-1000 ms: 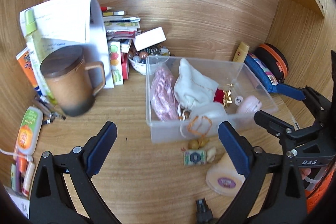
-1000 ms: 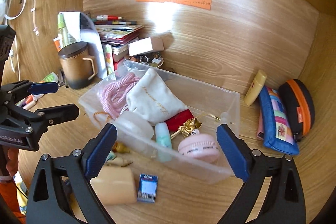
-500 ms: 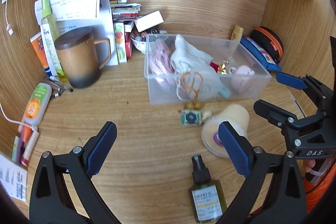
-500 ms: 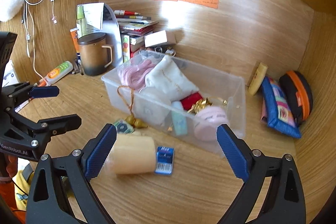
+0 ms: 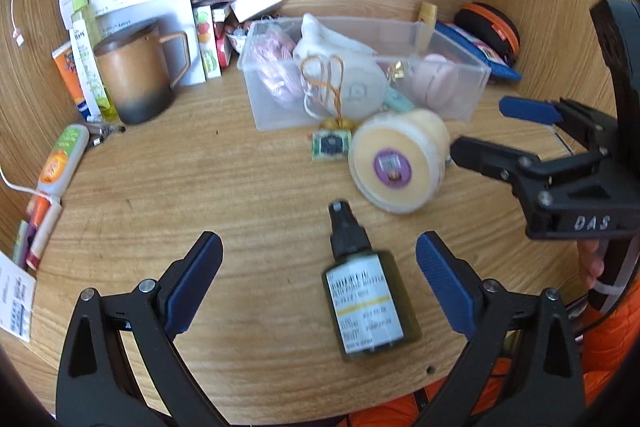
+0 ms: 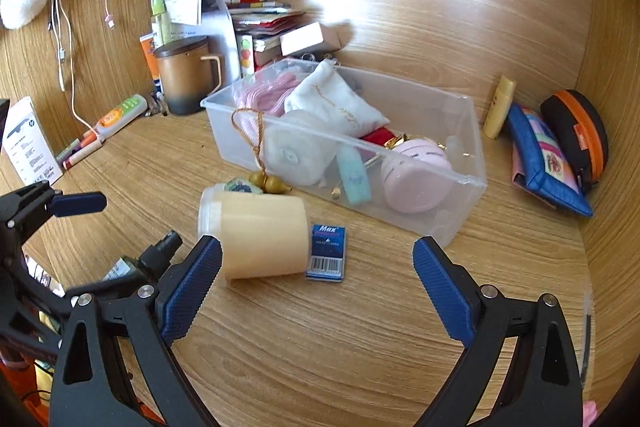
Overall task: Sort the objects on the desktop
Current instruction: 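Close the left tool on the green spray bottle while the right tool grasps the beige jar, then lift and carry the green spray bottle and beige jar over the clear box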
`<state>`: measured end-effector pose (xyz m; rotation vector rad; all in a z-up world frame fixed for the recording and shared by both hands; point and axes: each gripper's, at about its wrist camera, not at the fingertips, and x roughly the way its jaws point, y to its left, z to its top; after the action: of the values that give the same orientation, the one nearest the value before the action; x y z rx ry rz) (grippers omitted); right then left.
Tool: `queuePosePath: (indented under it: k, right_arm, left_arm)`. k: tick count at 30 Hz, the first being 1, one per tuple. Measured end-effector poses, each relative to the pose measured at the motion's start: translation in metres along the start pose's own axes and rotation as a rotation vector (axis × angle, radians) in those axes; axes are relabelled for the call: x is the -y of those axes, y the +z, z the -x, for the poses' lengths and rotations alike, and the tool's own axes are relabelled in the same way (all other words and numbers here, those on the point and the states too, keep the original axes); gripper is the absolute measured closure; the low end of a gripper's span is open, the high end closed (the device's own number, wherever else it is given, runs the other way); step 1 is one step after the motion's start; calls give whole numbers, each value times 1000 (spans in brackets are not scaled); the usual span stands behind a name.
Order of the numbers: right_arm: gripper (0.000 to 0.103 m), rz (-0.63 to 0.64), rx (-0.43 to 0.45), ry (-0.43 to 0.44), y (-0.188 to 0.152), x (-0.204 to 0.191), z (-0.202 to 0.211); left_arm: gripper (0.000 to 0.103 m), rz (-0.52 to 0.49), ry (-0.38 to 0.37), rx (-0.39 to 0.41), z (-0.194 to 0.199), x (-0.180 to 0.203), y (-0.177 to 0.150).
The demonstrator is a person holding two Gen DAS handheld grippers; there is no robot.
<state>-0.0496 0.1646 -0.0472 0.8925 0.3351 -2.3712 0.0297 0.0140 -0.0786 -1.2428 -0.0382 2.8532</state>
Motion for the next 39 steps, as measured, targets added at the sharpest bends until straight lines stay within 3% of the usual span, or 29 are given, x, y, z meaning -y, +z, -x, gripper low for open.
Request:
queuePosePath:
  k: [8, 20, 25, 28, 30, 36, 39]
  right_arm:
    - [7, 28, -36, 33, 3, -15, -19]
    - [7, 52, -80, 33, 14, -37, -54]
    - [15, 79, -91, 51, 13, -45, -59]
    - [25, 58, -95, 59, 14, -41, -59]
    - [39, 31, -84, 74, 14, -35, -57]
    - [40, -8, -64, 151, 11, -27, -50]
    - [40, -23, -54, 189, 11, -24, -44]
  left_arm:
    - [5, 32, 30, -6, -12, -4, -22]
    - [5, 72, 67, 51, -17, -24, -28]
    - [18, 59, 86, 57, -17, -26, -27]
    - [23, 56, 96, 59, -17, -27, -27]
    - [31, 60, 99, 60, -17, -28, -27]
    - [56, 74, 90, 54, -16, -28, -23]
    - [60, 86, 82, 51, -16, -29, -21]
